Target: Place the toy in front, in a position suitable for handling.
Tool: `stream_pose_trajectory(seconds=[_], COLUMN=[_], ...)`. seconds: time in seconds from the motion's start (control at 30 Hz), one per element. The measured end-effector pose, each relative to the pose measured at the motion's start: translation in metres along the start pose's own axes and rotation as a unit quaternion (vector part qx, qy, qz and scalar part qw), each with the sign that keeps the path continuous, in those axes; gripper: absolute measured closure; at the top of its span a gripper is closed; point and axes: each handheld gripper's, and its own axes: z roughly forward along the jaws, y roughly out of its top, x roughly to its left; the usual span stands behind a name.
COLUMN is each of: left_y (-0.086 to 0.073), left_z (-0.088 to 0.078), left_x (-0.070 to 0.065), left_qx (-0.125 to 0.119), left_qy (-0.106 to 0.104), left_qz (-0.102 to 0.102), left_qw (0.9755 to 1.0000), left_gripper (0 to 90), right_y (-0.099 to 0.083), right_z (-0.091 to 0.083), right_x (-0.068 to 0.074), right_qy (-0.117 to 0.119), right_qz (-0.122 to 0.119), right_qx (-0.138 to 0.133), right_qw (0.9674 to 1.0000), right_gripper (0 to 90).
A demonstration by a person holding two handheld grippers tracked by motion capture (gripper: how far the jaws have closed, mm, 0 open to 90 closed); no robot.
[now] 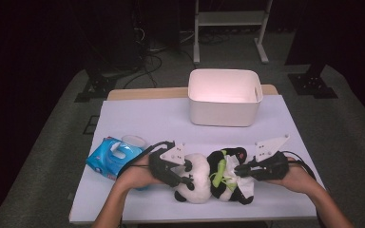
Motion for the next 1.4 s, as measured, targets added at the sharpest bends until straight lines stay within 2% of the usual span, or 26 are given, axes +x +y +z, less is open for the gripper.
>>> stream_pose_trajectory(seconds=[0.17,0.3,0.33,0.4,0.43,0.53,0.67,0.77,0.8,0.93,1.03,1.13,1.2,1.3,1.4], left_y=[-0.002,-0.002,-0.003,-0.003,-0.004,-0.005,-0.004,-0.004,-0.004,-0.005,-0.006,-0.006,-0.006,-0.006,-0.006], left_z=[0.003,0.006,0.006,0.006,0.006,0.006,0.006,0.006,0.006,0.006,0.006,0.006,0.006,0.007,0.006], left_x=[0.002,0.003,0.003,0.002,0.002,0.002,0.001,0.001,0.002,0.003,0.002,0.002,0.002,0.004,0.004], left_qx=[-0.002,0.001,-0.001,-0.002,-0.002,-0.006,-0.005,-0.002,-0.003,-0.005,-0.007,-0.007,-0.005,-0.007,-0.005], left_qy=[-0.002,0.002,0.002,0.003,0.003,0.003,0.006,0.007,0.007,0.006,0.004,0.005,0.007,0.008,0.009], left_qz=[-0.004,-0.006,-0.008,-0.008,-0.009,-0.007,-0.007,-0.008,-0.009,-0.014,-0.014,-0.012,-0.015,-0.019,-0.019], left_qw=[1.0000,1.0000,1.0000,1.0000,1.0000,1.0000,0.9999,0.9999,0.9999,0.9999,0.9999,0.9999,0.9998,0.9998,0.9998], left_gripper=[46.6,47.1,47.1,47.2,47.2,47.3,47.4,47.5,47.5,47.5,47.5,47.5,47.5,47.5,47.5], right_y=[-0.009,-0.002,0.000,0.006,0.008,0.009,-0.006,-0.010,-0.012,-0.004,-0.002,-0.010,-0.017,-0.019,-0.012], right_z=[-0.006,-0.002,-0.002,0.001,0.004,0.008,0.001,-0.005,-0.015,-0.019,-0.014,-0.016,-0.024,-0.033,-0.028], right_x=[0.002,0.003,0.002,0.003,0.004,0.007,0.007,0.008,0.010,0.021,0.030,0.031,0.032,0.036,0.044], right_qy=[-0.011,-0.010,-0.007,0.015,0.017,0.011,0.009,0.001,0.003,0.019,0.031,0.031,0.020,0.022,0.032], right_qz=[0.008,0.002,0.001,0.001,-0.003,-0.010,0.008,0.012,0.022,0.012,-0.004,0.007,0.011,0.018,0.002], right_qx=[0.004,-0.001,-0.005,-0.028,-0.028,-0.017,-0.005,0.005,-0.013,-0.037,-0.028,-0.020,-0.013,-0.027,-0.033], right_qw=[0.9999,1.0000,1.0000,0.9995,0.9995,0.9997,0.9999,0.9999,0.9997,0.9991,0.9991,0.9993,0.9997,0.9992,0.9989], right_gripper=[81.8,81.9,81.9,81.9,81.9,82.0,82.3,82.3,82.3,82.3,82.2,82.3,82.3,82.2,82.2])
